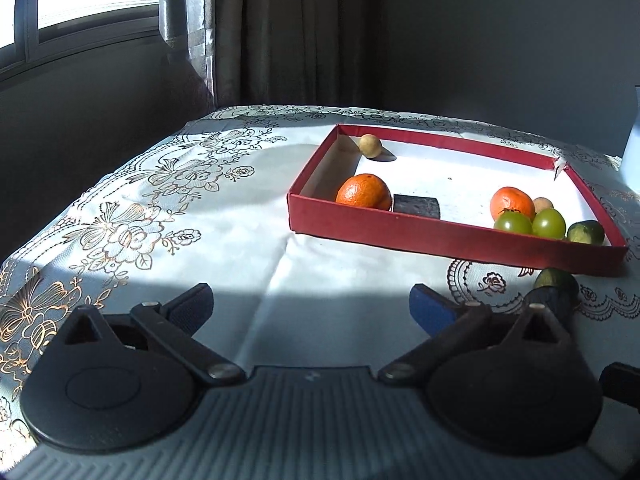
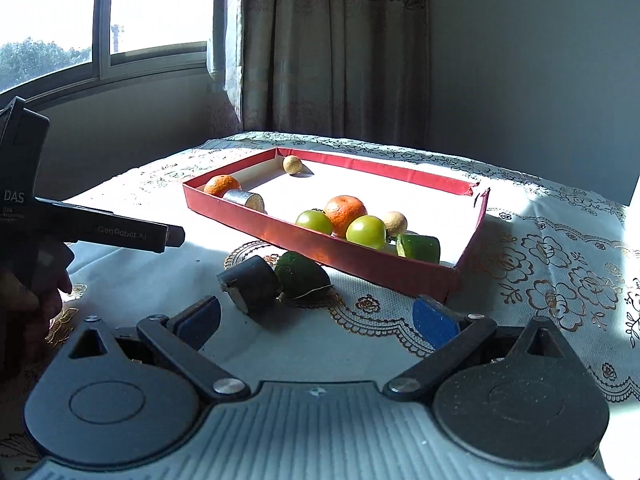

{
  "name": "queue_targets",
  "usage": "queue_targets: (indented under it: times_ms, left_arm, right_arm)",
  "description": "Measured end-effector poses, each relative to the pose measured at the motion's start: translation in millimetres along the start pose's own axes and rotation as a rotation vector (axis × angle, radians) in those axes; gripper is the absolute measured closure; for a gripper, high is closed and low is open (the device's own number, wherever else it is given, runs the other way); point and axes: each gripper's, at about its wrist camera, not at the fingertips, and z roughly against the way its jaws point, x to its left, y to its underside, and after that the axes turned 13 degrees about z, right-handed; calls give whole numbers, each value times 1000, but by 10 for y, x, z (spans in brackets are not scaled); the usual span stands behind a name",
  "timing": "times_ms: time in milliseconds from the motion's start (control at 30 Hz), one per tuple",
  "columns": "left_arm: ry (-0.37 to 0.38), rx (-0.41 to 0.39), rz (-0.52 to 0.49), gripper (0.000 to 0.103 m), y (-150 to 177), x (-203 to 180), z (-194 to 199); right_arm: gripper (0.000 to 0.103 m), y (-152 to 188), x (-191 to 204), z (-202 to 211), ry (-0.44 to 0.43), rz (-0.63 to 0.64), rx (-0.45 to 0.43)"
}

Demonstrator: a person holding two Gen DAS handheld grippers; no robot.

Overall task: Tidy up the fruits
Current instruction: 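Reach the right tool to the dark cylinder and grasp it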

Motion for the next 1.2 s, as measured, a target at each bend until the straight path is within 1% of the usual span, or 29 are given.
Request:
queue_targets:
  times_ms: [133, 200, 233, 267, 300, 367, 500, 600, 800, 900, 1033, 1100, 1200]
  left_arm:
    - [17, -2, 8, 0, 13, 17, 12]
    - [25, 7, 26, 0, 8, 45, 1]
    - [28, 12, 38, 0, 4, 63, -5]
    - [32, 17, 50, 0, 1, 82, -12]
    - [38, 23, 62, 0, -3, 102, -18]
    - [47, 36, 86, 0, -10, 142, -34]
    - [60, 52, 123, 0, -15, 200, -54]
    - [67, 59, 134, 0, -15, 215, -60]
    - [73, 62, 137, 0, -16, 217, -63]
    - [74, 65, 139, 0, -17, 219, -68]
    - [76, 67, 145, 0, -16, 227, -76]
    - [76, 67, 145, 0, -15, 225, -77]
    - [76, 67, 145, 0, -14, 227, -77]
  right_arm:
    - [1, -56, 97, -75, -27, 27, -6]
    - [12, -102, 127, -106, -42, 64, -11]
    - [15, -129, 138, -129, -53, 84, -12]
    - [24, -149, 142, -146, -62, 100, -11]
    - [36, -183, 150, -174, -75, 126, -4]
    - [46, -229, 180, -221, -106, 182, 0]
    - [49, -276, 312, -246, -139, 317, -30]
    - [49, -320, 398, -320, -134, 376, -10]
    - [50, -348, 367, -461, -132, 420, 36]
    - [50, -364, 342, -502, -148, 422, 34]
    - [51, -350, 388, -519, -130, 456, 36]
    - [60, -342, 414, -504, -122, 475, 35]
    - [62, -307, 476, -477, -101, 533, 38]
